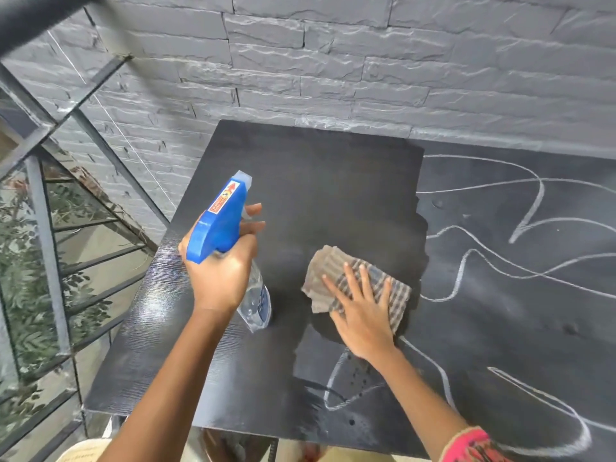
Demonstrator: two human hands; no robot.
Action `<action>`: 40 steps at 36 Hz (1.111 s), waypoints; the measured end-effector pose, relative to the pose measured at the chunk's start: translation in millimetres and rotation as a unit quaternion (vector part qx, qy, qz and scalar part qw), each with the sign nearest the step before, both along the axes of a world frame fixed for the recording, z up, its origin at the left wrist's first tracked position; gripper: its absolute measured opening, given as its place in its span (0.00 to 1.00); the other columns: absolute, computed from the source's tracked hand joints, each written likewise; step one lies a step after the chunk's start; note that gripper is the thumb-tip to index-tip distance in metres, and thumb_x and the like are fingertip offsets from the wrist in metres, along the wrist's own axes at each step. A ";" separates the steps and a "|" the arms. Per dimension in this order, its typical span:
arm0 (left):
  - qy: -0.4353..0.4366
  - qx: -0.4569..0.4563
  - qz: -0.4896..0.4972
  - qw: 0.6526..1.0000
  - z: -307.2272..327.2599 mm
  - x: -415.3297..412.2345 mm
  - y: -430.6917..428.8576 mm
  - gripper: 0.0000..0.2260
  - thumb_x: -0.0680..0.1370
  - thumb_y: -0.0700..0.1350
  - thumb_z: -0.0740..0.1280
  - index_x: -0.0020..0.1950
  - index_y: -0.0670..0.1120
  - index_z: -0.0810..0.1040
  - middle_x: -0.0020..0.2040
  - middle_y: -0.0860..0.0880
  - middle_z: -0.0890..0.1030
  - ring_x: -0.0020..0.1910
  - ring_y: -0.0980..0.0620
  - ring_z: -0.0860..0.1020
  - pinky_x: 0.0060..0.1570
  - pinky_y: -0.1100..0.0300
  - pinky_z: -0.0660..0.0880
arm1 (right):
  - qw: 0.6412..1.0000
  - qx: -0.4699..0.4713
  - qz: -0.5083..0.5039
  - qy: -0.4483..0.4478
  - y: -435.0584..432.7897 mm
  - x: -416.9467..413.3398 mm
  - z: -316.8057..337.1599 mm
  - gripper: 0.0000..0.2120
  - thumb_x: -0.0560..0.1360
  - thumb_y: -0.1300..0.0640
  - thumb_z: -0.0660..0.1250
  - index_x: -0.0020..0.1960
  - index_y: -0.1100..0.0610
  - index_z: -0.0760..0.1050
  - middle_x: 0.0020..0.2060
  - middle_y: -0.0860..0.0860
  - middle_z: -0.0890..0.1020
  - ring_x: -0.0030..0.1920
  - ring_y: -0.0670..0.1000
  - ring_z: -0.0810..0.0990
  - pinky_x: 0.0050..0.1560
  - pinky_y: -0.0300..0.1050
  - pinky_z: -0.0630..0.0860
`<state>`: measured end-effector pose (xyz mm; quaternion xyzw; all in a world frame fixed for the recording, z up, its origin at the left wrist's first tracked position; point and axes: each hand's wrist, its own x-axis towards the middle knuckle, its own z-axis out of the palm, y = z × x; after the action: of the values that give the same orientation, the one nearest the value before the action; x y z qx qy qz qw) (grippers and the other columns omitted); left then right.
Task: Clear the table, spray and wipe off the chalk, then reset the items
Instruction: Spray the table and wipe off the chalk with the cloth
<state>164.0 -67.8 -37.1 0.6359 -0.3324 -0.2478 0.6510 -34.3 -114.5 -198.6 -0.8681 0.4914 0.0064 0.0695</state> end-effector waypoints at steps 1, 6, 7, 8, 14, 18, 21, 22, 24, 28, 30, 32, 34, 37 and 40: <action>0.001 -0.001 0.000 1.000 -0.2 -0.2 -0.1 0.14 0.65 0.36 0.59 0.45 0.46 0.77 0.47 0.53 0.83 0.42 0.59 0.83 0.40 0.68 0.76 | 0.999 0.000 0.035 -0.003 17.6 -2.7 -0.9 0.33 0.76 0.42 0.59 0.74 0.36 0.44 0.77 0.50 0.48 0.76 0.60 0.45 0.69 0.69 0.35; -0.004 -0.001 0.004 1.000 -1.5 -1.7 0.0 0.13 0.63 0.35 0.58 0.42 0.47 0.77 0.46 0.53 0.83 0.41 0.61 0.83 0.42 0.69 0.75 | 0.990 -0.004 0.140 0.008 50.7 -33.4 -1.3 0.38 0.70 0.40 0.67 0.74 0.37 0.51 0.75 0.50 0.58 0.74 0.59 0.56 0.68 0.72 0.52; -0.004 0.002 0.003 1.000 -1.2 -1.6 -0.1 0.13 0.63 0.35 0.58 0.43 0.45 0.77 0.46 0.53 0.83 0.41 0.61 0.82 0.42 0.69 0.75 | 0.991 0.000 0.136 0.007 43.6 -38.3 -0.4 0.37 0.70 0.41 0.67 0.74 0.36 0.51 0.75 0.49 0.57 0.75 0.58 0.55 0.68 0.70 0.50; -0.003 0.005 0.002 1.000 -1.0 -2.4 -0.7 0.13 0.63 0.35 0.58 0.44 0.44 0.77 0.46 0.52 0.82 0.41 0.61 0.82 0.42 0.69 0.75 | 0.993 0.004 0.118 0.003 33.3 -42.1 -1.0 0.36 0.72 0.42 0.65 0.74 0.36 0.50 0.76 0.48 0.55 0.75 0.57 0.52 0.69 0.69 0.46; -0.010 0.029 -0.014 0.999 12.2 -8.3 10.0 0.17 0.61 0.34 0.58 0.47 0.40 0.77 0.47 0.52 0.83 0.41 0.61 0.83 0.40 0.70 0.75 | 0.993 0.041 -0.111 -0.005 -48.4 -10.2 0.2 0.26 0.79 0.43 0.50 0.73 0.33 0.43 0.77 0.48 0.44 0.76 0.56 0.38 0.68 0.71 0.36; -0.032 0.039 -0.027 0.998 24.6 -18.9 36.9 0.17 0.60 0.35 0.59 0.45 0.44 0.78 0.48 0.51 0.84 0.40 0.62 0.82 0.37 0.72 0.73 | 0.994 0.058 -0.098 -0.007 -49.1 42.3 1.7 0.25 0.80 0.42 0.48 0.74 0.35 0.44 0.77 0.51 0.44 0.75 0.60 0.38 0.66 0.74 0.35; -0.052 0.049 -0.030 0.997 32.9 -22.4 57.4 0.17 0.60 0.37 0.59 0.38 0.55 0.80 0.46 0.55 0.85 0.43 0.58 0.83 0.42 0.64 0.75 | 0.998 0.052 -0.013 -0.017 -18.6 67.4 5.0 0.25 0.80 0.42 0.49 0.74 0.36 0.46 0.77 0.51 0.44 0.76 0.59 0.39 0.66 0.72 0.34; -0.056 0.053 -0.026 0.997 34.9 -22.7 63.4 0.18 0.60 0.38 0.59 0.37 0.58 0.80 0.45 0.57 0.85 0.47 0.53 0.83 0.46 0.58 0.75 | 0.998 0.050 0.031 -0.017 -4.0 72.4 6.3 0.25 0.79 0.42 0.49 0.74 0.36 0.47 0.77 0.50 0.43 0.76 0.59 0.38 0.66 0.71 0.32; -0.057 0.052 -0.018 0.997 37.5 -23.8 74.5 0.19 0.60 0.38 0.59 0.37 0.61 0.81 0.44 0.60 0.85 0.49 0.48 0.82 0.49 0.51 0.74 | 0.991 0.057 0.124 -0.011 29.1 73.9 6.9 0.25 0.79 0.41 0.50 0.74 0.36 0.48 0.77 0.50 0.43 0.75 0.58 0.37 0.66 0.70 0.30; -0.044 0.040 -0.003 0.998 34.6 -26.1 93.5 0.19 0.60 0.38 0.59 0.36 0.60 0.81 0.43 0.61 0.85 0.42 0.55 0.81 0.41 0.63 0.74 | 0.968 0.090 0.232 -0.017 91.6 35.2 5.6 0.23 0.78 0.41 0.52 0.73 0.39 0.57 0.77 0.47 0.42 0.75 0.55 0.33 0.67 0.70 0.31; -0.033 0.039 0.004 0.999 29.9 -25.9 98.7 0.19 0.60 0.37 0.59 0.36 0.60 0.81 0.43 0.62 0.85 0.43 0.56 0.82 0.39 0.69 0.74 | 0.963 0.082 0.257 -0.004 107.5 1.1 1.5 0.27 0.76 0.42 0.54 0.74 0.36 0.52 0.76 0.46 0.40 0.74 0.54 0.32 0.66 0.69 0.27; -0.026 0.031 0.009 0.999 25.0 -27.2 102.1 0.18 0.60 0.37 0.58 0.35 0.58 0.80 0.43 0.62 0.84 0.42 0.58 0.82 0.37 0.71 0.73 | 0.966 0.069 0.251 0.008 108.6 -32.6 -1.2 0.32 0.75 0.43 0.58 0.73 0.32 0.45 0.75 0.44 0.38 0.74 0.53 0.32 0.66 0.66 0.25; -0.027 0.015 0.014 0.999 21.9 -29.3 104.9 0.18 0.61 0.36 0.58 0.35 0.57 0.79 0.43 0.62 0.84 0.42 0.60 0.83 0.34 0.72 0.73 | 0.977 0.049 0.208 0.016 92.1 -57.7 -2.3 0.34 0.75 0.43 0.59 0.72 0.30 0.41 0.75 0.43 0.37 0.75 0.53 0.34 0.67 0.64 0.26; -0.032 0.008 0.015 0.999 17.3 -31.6 108.0 0.19 0.61 0.36 0.58 0.34 0.59 0.79 0.43 0.61 0.84 0.42 0.58 0.84 0.33 0.71 0.73 | 0.996 0.020 0.082 0.022 45.9 -71.3 -0.7 0.30 0.77 0.44 0.55 0.72 0.33 0.42 0.76 0.44 0.41 0.76 0.54 0.40 0.69 0.64 0.32; -0.028 0.008 0.021 0.999 12.3 -33.0 107.1 0.17 0.62 0.36 0.59 0.34 0.57 0.79 0.42 0.60 0.84 0.41 0.58 0.84 0.33 0.70 0.73 | 0.999 0.024 -0.036 0.027 10.7 -57.8 0.2 0.27 0.79 0.43 0.52 0.73 0.33 0.42 0.77 0.46 0.44 0.76 0.54 0.42 0.69 0.67 0.37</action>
<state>131.0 39.2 -24.8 0.6548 -0.3349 -0.2189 0.6412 -92.0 -103.8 -198.3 -0.8473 0.5239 0.0392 0.0775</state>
